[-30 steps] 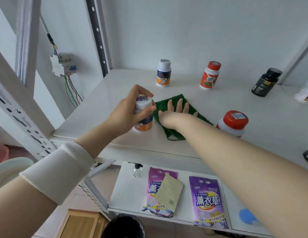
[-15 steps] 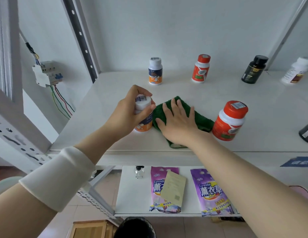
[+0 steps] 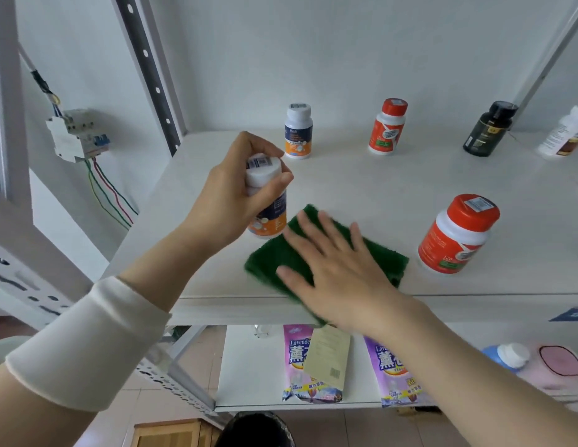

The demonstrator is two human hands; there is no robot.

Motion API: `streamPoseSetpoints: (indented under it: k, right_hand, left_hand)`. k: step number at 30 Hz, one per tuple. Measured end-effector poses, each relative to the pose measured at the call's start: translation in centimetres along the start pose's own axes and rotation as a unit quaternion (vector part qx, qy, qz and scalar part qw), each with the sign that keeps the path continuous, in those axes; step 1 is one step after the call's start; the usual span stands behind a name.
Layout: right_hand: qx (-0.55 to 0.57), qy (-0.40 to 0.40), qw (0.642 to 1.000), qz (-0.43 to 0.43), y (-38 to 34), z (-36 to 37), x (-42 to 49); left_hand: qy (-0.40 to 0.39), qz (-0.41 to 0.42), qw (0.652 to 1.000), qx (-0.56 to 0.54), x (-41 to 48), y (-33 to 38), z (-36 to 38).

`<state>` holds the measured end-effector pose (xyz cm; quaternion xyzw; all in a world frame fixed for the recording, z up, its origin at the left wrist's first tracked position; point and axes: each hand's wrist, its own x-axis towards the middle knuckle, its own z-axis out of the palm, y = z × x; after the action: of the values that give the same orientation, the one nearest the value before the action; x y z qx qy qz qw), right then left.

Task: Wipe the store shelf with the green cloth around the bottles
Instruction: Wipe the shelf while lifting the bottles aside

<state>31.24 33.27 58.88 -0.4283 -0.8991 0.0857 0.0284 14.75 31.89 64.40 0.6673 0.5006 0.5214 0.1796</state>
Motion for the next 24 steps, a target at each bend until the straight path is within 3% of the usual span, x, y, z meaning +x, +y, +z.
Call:
streamPoseSetpoints:
  k: [4, 6, 8, 13, 15, 18, 21, 24]
  right_hand:
    - [-0.013, -0.035, 0.989, 0.142, 2.2, -1.2, 5.5]
    - [-0.017, -0.032, 0.986, 0.164, 1.7, -1.2, 7.3]
    - [-0.021, -0.033, 0.991, 0.13, -0.4, -0.8, 7.9]
    - [0.002, 0.009, 0.998, -0.058, -6.5, 1.3, 3.0]
    - [-0.002, 0.02, 0.997, -0.08, -6.2, 1.6, 0.8]
    - [-0.014, 0.006, 1.0, -0.014, -2.4, 0.5, 0.9]
    - [-0.014, -0.036, 0.991, 0.128, 1.2, -1.1, 4.2]
    - [-0.013, -0.048, 0.979, 0.197, 0.8, -1.3, 8.3]
  left_hand:
    - [0.016, -0.014, 1.0, 0.002, 0.3, -0.6, -1.4]
    - [0.027, -0.014, 0.999, 0.009, 0.4, -0.6, -2.3]
    - [0.043, -0.012, 0.999, 0.027, 0.6, -0.5, -2.9]
    - [0.05, -0.013, 0.998, 0.033, 0.9, -0.5, -3.6]
    - [0.041, -0.016, 0.998, 0.041, 0.7, -0.8, -3.5]
    - [0.04, -0.021, 0.998, 0.048, 0.3, -1.1, -3.6]
    - [0.039, -0.019, 0.998, 0.045, 0.0, -1.2, -4.3]
    - [0.047, -0.021, 0.998, 0.039, -0.2, -1.3, -5.3]
